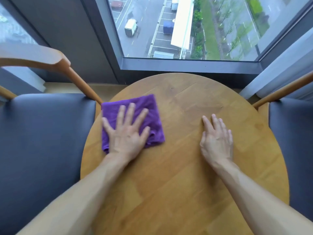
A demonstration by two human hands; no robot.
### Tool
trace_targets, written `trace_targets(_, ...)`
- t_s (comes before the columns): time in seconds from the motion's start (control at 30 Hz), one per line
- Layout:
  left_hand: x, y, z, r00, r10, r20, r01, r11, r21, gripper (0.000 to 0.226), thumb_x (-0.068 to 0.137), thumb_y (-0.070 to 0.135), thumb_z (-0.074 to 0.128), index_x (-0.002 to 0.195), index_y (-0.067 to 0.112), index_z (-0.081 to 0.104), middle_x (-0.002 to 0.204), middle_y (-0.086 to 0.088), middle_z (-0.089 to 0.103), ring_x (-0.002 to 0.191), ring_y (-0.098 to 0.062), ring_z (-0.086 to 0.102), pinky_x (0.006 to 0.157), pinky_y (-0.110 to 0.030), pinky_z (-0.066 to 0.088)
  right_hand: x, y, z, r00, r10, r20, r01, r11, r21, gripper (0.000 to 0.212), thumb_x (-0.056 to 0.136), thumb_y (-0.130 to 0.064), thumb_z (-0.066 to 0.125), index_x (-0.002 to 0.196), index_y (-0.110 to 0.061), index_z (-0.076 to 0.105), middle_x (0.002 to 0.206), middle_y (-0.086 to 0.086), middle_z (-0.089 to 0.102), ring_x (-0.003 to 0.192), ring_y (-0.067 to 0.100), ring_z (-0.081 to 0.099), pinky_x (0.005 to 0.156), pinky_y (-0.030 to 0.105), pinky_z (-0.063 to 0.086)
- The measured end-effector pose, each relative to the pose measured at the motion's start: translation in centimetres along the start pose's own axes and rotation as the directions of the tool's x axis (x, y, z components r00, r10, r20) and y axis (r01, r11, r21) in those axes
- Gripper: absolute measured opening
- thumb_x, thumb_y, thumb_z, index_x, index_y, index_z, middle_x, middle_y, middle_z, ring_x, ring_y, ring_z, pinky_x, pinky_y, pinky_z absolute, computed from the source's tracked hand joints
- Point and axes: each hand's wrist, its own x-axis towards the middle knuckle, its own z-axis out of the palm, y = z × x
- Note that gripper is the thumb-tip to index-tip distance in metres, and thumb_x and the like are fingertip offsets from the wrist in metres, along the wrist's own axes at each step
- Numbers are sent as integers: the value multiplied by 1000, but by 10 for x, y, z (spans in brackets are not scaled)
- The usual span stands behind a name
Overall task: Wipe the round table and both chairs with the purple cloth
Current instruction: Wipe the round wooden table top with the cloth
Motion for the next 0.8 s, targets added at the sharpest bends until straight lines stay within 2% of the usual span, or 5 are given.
trace_targets(0.13, 44, 23, -8, 936, -353, 15, 351, 927, -134, 60, 98, 60, 24, 155, 45, 13, 168, 0, -4, 153, -32, -10, 107, -80, -3, 0, 4, -6, 1000, -4, 19, 4, 1000, 13, 58, 101, -19, 39, 155, -36, 26, 166, -4, 15, 153, 16, 8, 125, 42, 8)
trace_targets(0.27, 102, 89, -10, 933, -359, 23, 359, 922, -145, 63, 98, 60, 20, 157, 40, 11, 168, -7, -4, 152, -39, -11, 104, -82, -4, 3, 6, -11, 999, 2, 38, -3, 1000, 24, 60, 101, -19, 39, 154, -40, 23, 166, -10, 11, 153, 11, 7, 124, 36, 8)
trace_targets(0.5, 138, 205, -14, 982, 173, 79, -166, 982, -94, 58, 101, 56, 21, 156, 45, 9, 168, 2, -6, 153, -31, -12, 107, -77, -8, 14, 19, -22, 999, 43, 24, -49, 910, 412, 62, 96, -4, 44, 153, -25, 34, 159, 0, 35, 147, 17, 31, 121, 33, 20)
trace_targets(0.7, 57, 225, 2, 714, 693, 101, -692, 720, -55, 52, 102, 56, 23, 154, 49, 17, 168, 7, 2, 154, -26, -8, 110, -73, -11, 26, 38, -40, 856, 369, -361, -189, 875, 445, 46, 97, -22, 36, 140, -18, 51, 146, 7, 47, 134, 26, 42, 111, 32, 28)
trace_targets(0.8, 53, 184, -1, 647, 756, 102, -758, 652, -23, 54, 99, 62, 23, 152, 54, 18, 167, 12, 5, 155, -20, -3, 109, -74, -9, 29, 41, -39, 870, 398, -290, -260, 871, 416, 44, 103, -24, 36, 147, -21, 43, 153, 5, 39, 141, 25, 35, 115, 36, 25)
